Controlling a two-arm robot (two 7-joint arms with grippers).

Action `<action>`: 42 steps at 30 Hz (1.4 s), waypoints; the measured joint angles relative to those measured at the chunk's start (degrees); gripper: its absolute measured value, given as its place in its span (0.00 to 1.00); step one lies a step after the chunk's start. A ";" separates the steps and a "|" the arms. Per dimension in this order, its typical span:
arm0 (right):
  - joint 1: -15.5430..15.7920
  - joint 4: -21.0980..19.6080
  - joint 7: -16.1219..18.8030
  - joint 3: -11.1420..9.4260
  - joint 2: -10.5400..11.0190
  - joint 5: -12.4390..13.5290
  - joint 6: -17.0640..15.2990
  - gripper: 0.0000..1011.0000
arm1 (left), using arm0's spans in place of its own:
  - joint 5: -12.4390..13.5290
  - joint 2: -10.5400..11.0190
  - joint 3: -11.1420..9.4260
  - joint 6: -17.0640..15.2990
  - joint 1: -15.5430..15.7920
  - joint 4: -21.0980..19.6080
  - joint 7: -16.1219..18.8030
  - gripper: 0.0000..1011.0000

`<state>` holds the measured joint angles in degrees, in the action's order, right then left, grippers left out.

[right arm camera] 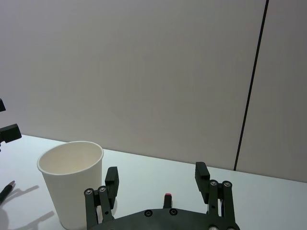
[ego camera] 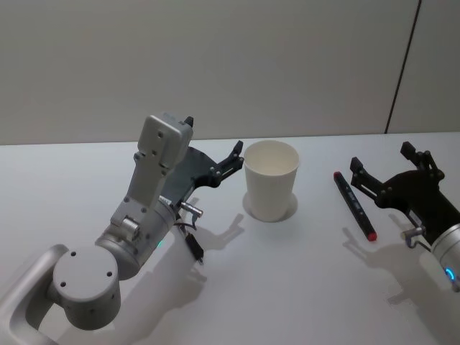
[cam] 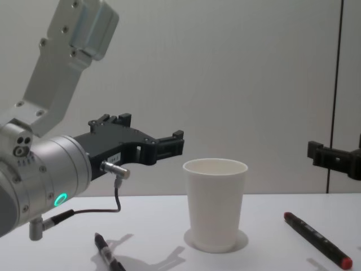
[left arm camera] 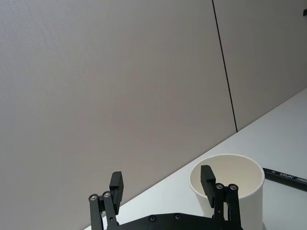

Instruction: Place the pen into the pen holder.

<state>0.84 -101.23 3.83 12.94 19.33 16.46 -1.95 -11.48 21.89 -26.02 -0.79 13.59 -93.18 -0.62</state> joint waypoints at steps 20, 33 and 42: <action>0.49 -0.19 0.18 -0.83 0.52 2.31 -0.81 0.99 | 0.00 0.00 0.00 0.00 0.00 0.00 0.00 0.99; 2.58 -1.99 -1.29 -1.99 1.83 4.53 -2.20 0.99 | 0.00 0.00 0.00 0.00 0.00 0.00 0.00 0.99; 3.27 -3.25 -2.33 -2.57 2.25 5.09 -3.70 0.99 | 0.00 0.00 0.00 0.00 0.00 0.00 0.00 0.99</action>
<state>4.11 -104.47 1.50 10.37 21.58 21.55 -5.65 -11.48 21.89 -26.03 -0.80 13.59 -93.18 -0.62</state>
